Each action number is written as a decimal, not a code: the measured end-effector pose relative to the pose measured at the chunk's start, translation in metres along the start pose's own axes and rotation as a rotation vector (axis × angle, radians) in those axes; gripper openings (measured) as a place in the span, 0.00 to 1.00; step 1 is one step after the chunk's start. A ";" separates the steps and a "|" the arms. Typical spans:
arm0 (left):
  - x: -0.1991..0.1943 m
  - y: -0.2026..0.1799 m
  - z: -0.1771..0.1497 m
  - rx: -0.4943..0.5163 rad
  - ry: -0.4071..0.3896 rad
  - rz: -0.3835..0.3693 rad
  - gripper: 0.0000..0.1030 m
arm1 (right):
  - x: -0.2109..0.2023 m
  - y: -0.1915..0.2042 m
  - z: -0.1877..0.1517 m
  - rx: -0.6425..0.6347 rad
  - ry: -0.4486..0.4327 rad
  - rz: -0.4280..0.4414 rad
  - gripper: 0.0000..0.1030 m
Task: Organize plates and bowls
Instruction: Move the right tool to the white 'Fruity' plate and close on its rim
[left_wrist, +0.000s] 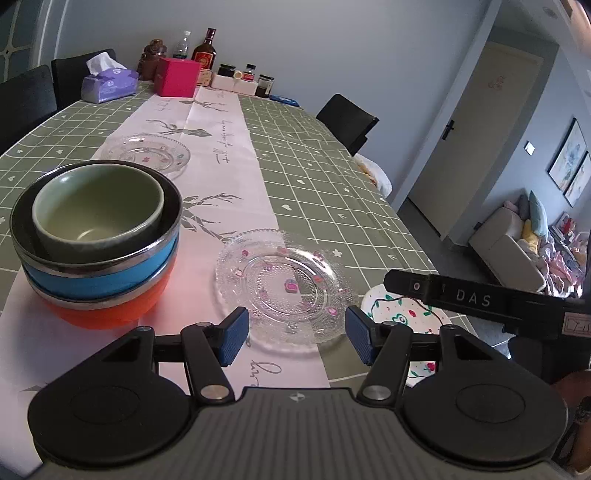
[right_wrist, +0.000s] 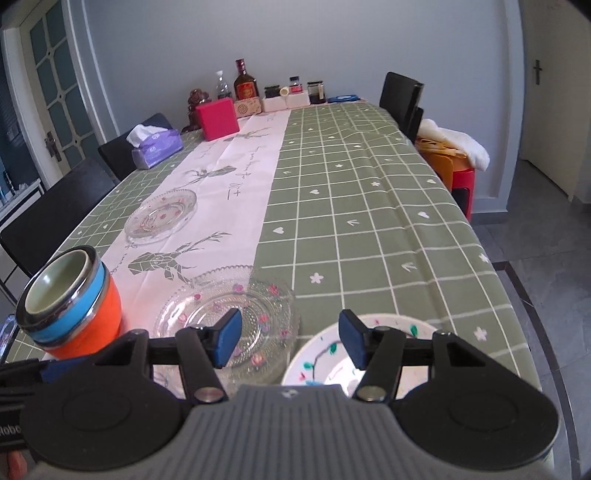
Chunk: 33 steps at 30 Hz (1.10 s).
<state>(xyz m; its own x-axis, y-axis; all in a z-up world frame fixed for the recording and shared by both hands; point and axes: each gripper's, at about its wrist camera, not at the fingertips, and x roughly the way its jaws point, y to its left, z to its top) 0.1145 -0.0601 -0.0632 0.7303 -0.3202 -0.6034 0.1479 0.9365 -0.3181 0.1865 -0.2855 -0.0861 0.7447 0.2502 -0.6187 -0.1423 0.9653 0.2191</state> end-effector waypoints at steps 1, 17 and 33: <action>0.000 -0.001 -0.001 0.005 0.000 -0.007 0.68 | -0.004 -0.001 -0.005 0.010 -0.006 -0.001 0.56; 0.022 -0.023 -0.025 0.033 0.101 -0.225 0.61 | -0.050 -0.042 -0.074 0.137 -0.055 -0.125 0.55; 0.074 -0.037 -0.029 0.002 0.096 -0.187 0.43 | -0.033 -0.095 -0.071 0.262 -0.069 -0.179 0.33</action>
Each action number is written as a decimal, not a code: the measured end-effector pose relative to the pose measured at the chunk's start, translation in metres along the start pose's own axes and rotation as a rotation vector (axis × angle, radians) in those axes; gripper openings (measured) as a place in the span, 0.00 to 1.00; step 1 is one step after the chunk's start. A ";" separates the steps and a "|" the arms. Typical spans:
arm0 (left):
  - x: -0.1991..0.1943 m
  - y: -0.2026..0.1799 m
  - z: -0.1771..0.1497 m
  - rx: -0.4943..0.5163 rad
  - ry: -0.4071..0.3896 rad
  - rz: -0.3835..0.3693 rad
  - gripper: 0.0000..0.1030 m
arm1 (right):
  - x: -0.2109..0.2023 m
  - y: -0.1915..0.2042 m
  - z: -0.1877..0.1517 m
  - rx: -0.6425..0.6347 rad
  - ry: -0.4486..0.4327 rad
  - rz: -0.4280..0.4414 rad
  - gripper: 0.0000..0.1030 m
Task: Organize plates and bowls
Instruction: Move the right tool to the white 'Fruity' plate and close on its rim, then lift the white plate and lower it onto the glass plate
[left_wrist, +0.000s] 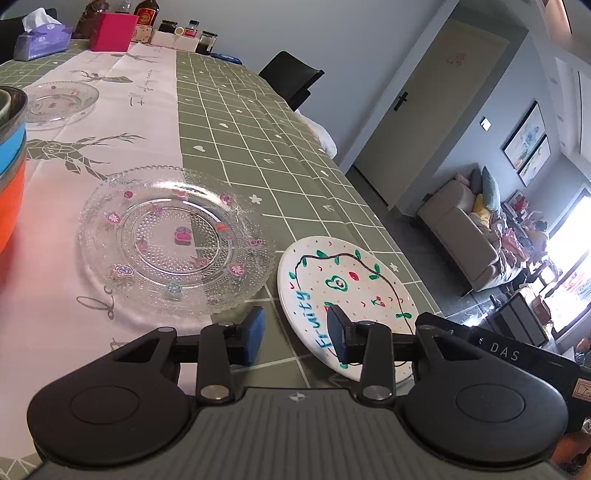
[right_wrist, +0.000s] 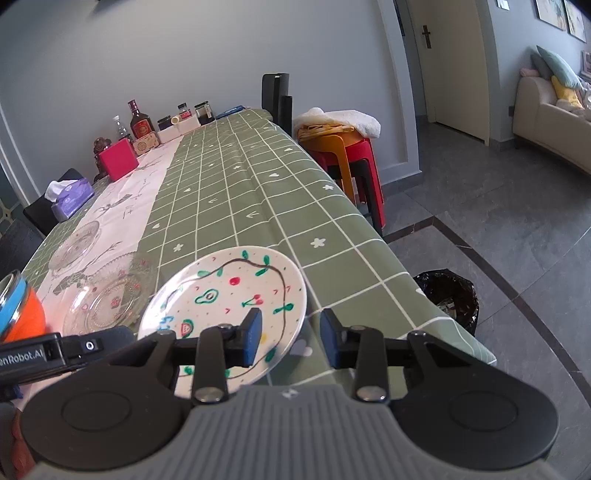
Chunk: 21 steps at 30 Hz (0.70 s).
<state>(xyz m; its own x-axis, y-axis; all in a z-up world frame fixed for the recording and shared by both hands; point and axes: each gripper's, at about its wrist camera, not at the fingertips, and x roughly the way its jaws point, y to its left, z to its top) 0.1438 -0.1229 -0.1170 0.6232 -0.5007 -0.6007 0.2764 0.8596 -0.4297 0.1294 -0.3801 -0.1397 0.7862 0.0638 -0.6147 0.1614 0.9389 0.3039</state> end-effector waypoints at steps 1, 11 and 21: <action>0.002 -0.001 -0.001 0.006 -0.002 0.001 0.42 | 0.002 -0.002 0.001 0.006 -0.002 0.001 0.32; 0.013 -0.006 -0.006 0.052 -0.039 -0.006 0.40 | 0.024 -0.020 0.004 0.117 0.001 0.066 0.17; 0.014 -0.011 -0.008 0.063 -0.055 0.001 0.34 | 0.030 -0.023 0.004 0.169 -0.012 0.115 0.13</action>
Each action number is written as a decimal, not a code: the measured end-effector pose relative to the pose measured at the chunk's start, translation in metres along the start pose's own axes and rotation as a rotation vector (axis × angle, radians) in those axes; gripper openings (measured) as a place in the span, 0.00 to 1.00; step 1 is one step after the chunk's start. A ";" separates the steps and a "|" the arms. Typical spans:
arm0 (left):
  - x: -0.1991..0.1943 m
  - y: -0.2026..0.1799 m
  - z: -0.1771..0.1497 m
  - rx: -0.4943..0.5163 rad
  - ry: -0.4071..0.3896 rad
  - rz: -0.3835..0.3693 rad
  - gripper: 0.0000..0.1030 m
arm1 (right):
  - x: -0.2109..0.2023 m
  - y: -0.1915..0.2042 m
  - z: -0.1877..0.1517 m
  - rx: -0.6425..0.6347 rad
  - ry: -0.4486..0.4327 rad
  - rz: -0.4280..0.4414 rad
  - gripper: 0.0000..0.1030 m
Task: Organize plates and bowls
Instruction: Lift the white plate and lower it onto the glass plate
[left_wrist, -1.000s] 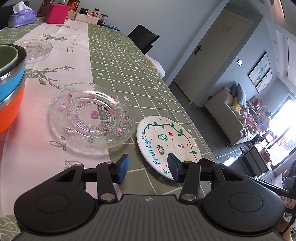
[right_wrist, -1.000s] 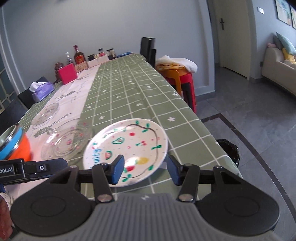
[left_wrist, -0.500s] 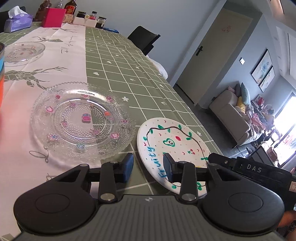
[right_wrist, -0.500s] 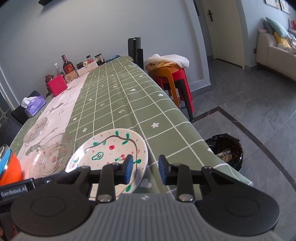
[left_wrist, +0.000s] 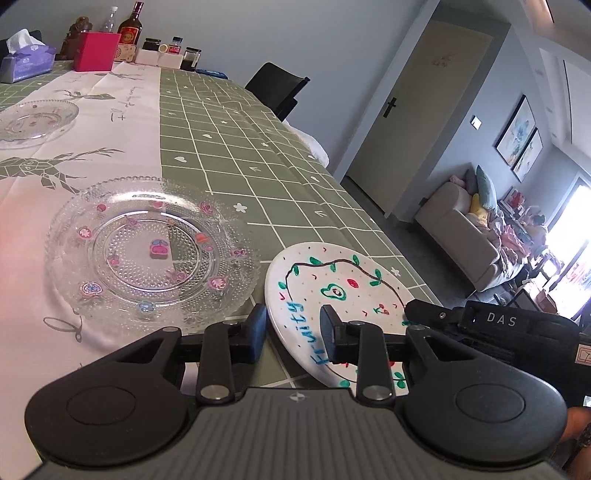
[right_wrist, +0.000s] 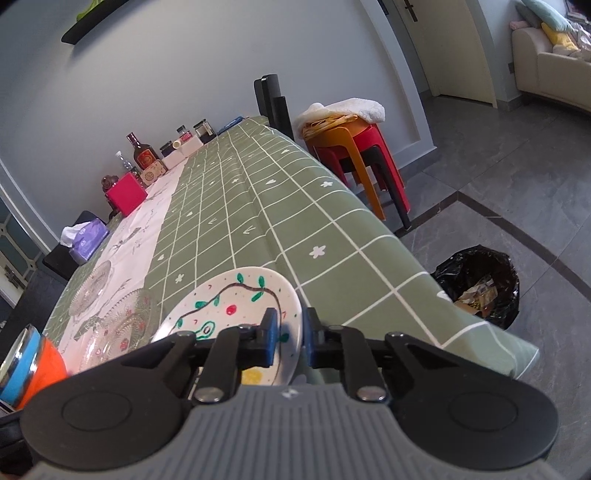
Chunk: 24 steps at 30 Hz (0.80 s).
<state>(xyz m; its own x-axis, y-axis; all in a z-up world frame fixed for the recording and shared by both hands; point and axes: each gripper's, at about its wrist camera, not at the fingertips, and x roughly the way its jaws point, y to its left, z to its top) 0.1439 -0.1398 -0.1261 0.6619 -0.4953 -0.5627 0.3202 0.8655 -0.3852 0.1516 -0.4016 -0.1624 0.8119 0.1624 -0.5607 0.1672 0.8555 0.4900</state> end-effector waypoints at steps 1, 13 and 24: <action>0.000 0.000 0.000 -0.002 -0.001 0.001 0.33 | 0.000 0.001 0.000 -0.002 -0.001 -0.002 0.13; -0.003 0.011 0.004 -0.072 -0.029 -0.007 0.19 | -0.002 0.002 0.000 0.033 0.013 -0.022 0.08; -0.014 0.013 0.012 -0.108 -0.068 -0.034 0.19 | -0.005 0.001 0.001 0.084 0.038 -0.003 0.09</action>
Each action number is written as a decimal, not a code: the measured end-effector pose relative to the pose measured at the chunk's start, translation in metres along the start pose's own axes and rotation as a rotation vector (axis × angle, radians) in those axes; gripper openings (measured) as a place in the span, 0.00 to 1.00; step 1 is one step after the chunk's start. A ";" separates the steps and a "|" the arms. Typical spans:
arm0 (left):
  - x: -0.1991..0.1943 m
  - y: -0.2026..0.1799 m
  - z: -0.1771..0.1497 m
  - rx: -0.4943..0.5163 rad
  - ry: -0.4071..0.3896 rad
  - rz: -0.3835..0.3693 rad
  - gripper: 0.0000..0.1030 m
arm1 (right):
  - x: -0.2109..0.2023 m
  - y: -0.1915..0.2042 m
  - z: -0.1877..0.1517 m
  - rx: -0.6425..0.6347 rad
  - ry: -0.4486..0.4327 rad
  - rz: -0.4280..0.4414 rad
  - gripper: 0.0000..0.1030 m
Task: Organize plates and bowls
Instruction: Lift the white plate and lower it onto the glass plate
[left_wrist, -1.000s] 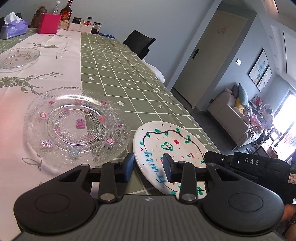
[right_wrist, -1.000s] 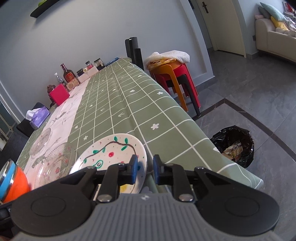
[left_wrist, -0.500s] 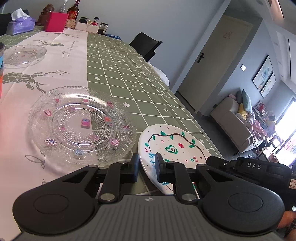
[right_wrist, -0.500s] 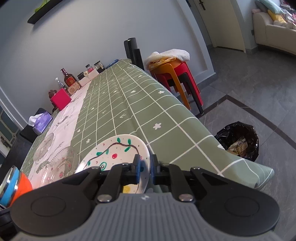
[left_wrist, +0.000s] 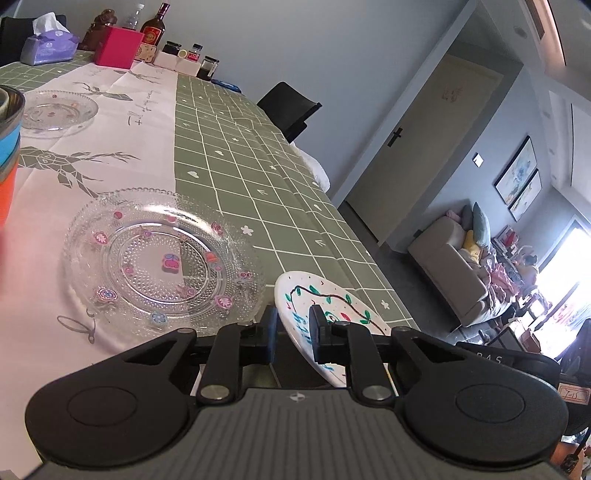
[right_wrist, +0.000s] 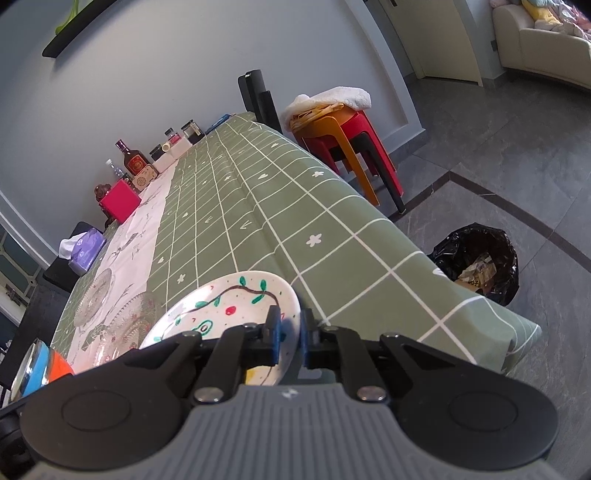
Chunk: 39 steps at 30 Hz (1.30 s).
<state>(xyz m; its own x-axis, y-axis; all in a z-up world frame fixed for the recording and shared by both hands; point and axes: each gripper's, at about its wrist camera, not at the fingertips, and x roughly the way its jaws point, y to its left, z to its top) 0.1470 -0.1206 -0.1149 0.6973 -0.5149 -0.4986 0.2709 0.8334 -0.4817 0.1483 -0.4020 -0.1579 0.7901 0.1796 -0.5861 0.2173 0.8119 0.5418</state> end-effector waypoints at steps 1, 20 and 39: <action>-0.001 0.000 0.001 -0.001 -0.005 -0.001 0.19 | 0.000 0.001 -0.001 0.001 0.001 0.003 0.09; -0.031 0.026 0.021 -0.046 -0.118 0.049 0.19 | 0.019 0.051 0.005 -0.060 0.001 0.080 0.09; -0.042 0.064 0.025 -0.113 -0.153 0.200 0.19 | 0.072 0.101 -0.001 -0.152 0.081 0.139 0.08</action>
<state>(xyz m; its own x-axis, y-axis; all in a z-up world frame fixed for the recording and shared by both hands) 0.1517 -0.0406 -0.1068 0.8239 -0.2992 -0.4813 0.0480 0.8831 -0.4667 0.2262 -0.3068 -0.1457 0.7561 0.3351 -0.5621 0.0153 0.8496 0.5272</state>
